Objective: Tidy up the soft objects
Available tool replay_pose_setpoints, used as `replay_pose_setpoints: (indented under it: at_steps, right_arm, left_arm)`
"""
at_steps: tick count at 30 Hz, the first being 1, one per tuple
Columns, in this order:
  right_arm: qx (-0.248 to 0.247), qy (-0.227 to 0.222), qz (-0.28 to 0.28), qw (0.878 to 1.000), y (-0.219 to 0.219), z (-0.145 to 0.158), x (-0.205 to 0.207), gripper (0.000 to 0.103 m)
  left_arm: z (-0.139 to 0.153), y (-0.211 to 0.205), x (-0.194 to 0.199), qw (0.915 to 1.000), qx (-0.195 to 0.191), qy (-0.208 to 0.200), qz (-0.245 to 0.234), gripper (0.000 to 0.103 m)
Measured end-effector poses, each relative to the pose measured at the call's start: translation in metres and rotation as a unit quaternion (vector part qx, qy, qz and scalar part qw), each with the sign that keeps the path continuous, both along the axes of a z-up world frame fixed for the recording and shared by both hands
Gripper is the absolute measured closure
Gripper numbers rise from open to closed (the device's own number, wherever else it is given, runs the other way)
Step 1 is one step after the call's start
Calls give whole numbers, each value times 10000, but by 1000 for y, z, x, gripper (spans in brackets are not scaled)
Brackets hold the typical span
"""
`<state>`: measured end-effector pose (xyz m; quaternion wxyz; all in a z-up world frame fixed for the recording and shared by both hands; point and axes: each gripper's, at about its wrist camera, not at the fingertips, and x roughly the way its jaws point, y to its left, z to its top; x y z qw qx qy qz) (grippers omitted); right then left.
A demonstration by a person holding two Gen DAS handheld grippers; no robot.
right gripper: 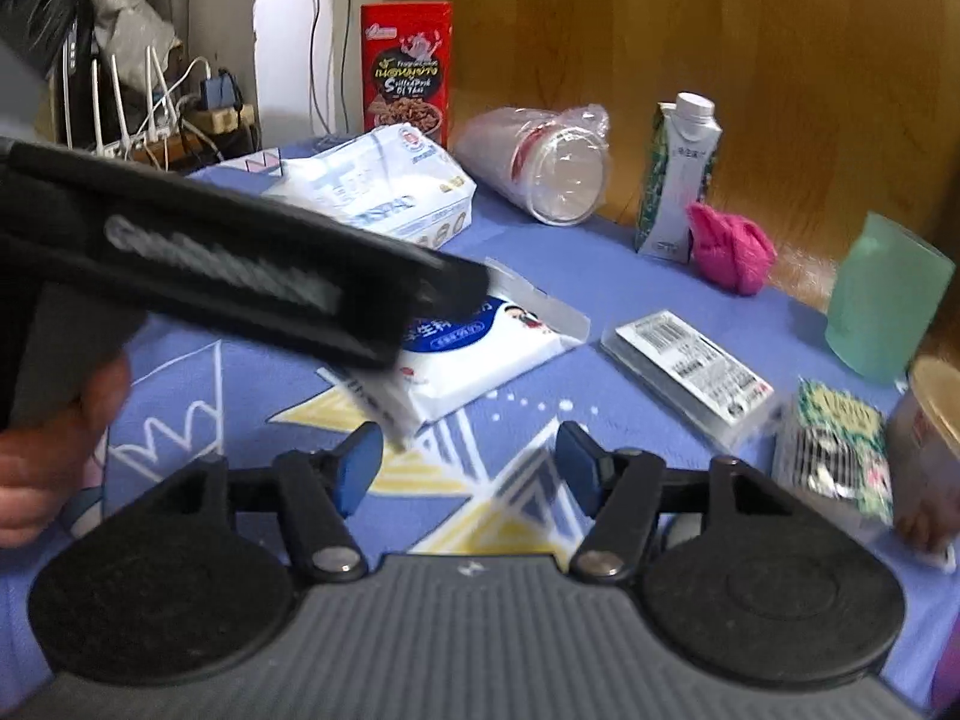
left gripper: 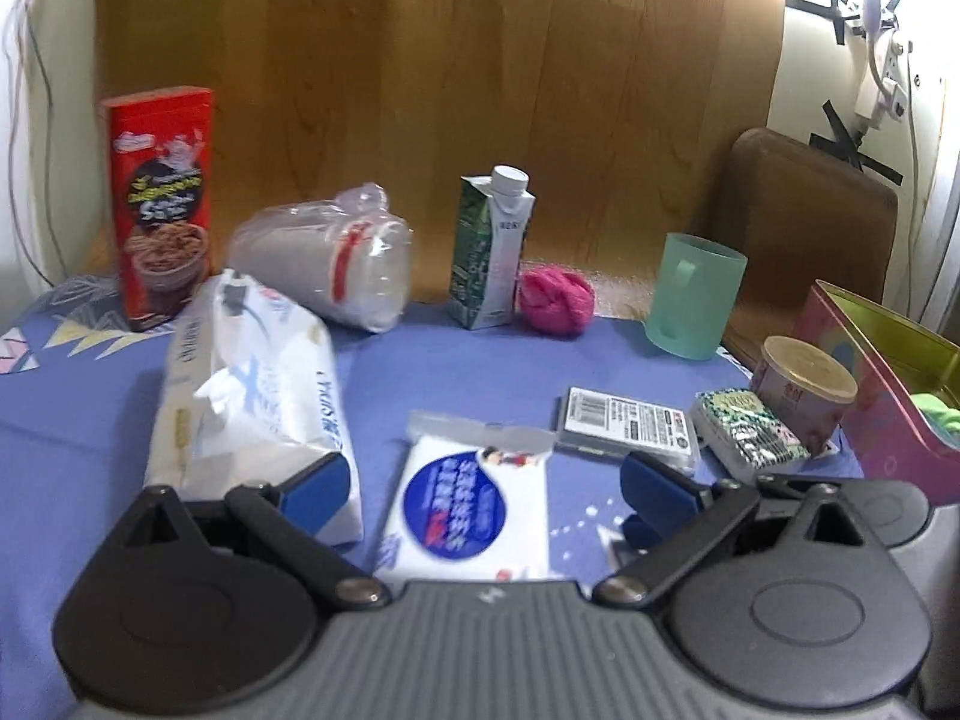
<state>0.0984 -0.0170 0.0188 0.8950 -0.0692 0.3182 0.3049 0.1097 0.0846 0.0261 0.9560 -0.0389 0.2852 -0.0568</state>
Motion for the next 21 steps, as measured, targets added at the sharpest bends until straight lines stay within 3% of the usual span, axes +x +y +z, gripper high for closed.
replay_pose_setpoints:
  at_steps: [4,6,7,9,11,14,17,21]
  right_arm:
    - [-65,40,98,9999,5,-3,14,22]
    - [-3,123,109,9999,8,-4,22,19]
    - [25,153,126,9998,10,-5,25,19]
    - [74,171,185,9997,14,-5,27,21]
    - [137,144,331,9993,17,-5,26,31]
    - [114,41,211,9997,18,-4,21,34]
    - [419,108,21,9991,4,-1,6,36]
    - [492,-449,-220,9975,-14,13,-38,36]
  left_arm:
    - [-14,2,28,9983,129,531,206,8]
    - [-29,15,36,9960,-173,843,245,16]
    - [-30,17,31,9968,-195,754,205,19]
    - [-29,16,26,9972,-251,703,30,41]
    - [-25,10,20,9965,-343,753,-71,42]
    - [-23,4,6,9971,-338,683,-24,47]
    - [-17,-4,-19,9975,-532,471,-63,47]
    - [4,-29,-46,9982,-522,93,-283,47]
